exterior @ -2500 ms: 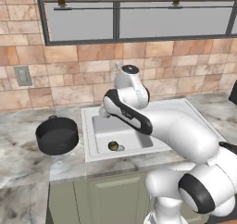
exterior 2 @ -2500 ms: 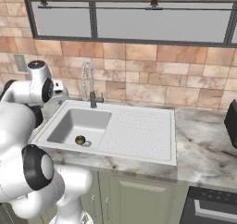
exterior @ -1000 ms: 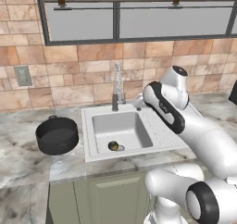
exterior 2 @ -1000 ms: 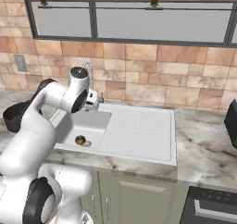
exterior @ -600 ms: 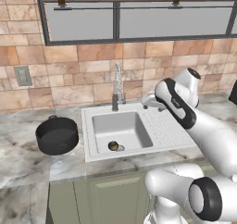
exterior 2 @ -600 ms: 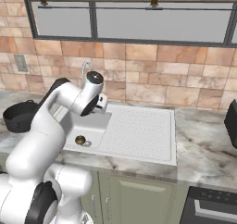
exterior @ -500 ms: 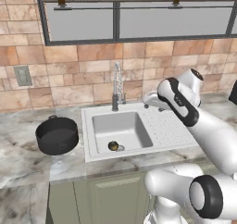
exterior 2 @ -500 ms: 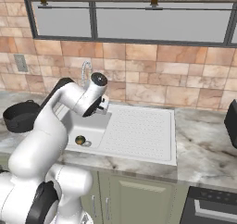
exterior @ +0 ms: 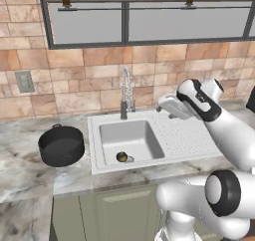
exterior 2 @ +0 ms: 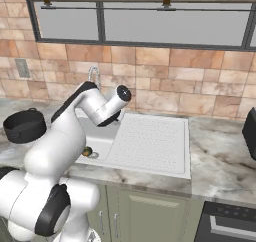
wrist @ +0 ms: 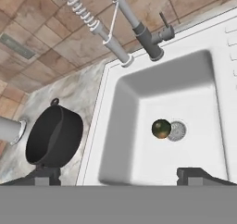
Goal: Dump the squash from the pot into the sink. Then turn on the water and wash the squash. Then turn off the water and put the squash back in the pot.
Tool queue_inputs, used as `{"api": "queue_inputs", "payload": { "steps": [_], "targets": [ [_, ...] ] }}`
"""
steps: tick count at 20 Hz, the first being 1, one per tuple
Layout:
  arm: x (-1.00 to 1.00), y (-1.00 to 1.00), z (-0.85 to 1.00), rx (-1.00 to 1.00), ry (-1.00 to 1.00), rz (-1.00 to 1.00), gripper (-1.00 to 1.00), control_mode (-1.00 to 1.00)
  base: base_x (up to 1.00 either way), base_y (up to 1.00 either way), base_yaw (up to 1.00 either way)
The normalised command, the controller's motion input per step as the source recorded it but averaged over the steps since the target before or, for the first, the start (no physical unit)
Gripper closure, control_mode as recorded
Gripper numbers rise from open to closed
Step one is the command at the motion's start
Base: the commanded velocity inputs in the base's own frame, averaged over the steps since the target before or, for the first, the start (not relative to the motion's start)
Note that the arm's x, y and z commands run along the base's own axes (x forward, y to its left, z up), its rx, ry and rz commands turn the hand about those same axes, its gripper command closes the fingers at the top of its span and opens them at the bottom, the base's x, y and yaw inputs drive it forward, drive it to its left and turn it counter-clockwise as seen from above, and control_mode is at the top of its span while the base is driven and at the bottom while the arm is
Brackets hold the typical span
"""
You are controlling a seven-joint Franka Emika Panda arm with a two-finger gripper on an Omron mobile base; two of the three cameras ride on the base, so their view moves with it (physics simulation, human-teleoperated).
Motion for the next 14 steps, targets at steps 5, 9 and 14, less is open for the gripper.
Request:
{"api": "queue_inputs", "payload": {
  "steps": [5,9,14],
  "targets": [
    [0.27,0.0,-0.05,0.07,0.0,0.0,-1.0,-1.0,0.0,0.0,0.0],
    [0.21,0.0,-0.14,0.01,0.0,-0.01,-1.0,-1.0,0.0,0.0,0.0],
    [0.18,0.0,-0.15,0.0,0.0,-0.01,-1.0,-1.0,0.0,0.0,0.0]
  ]
}}
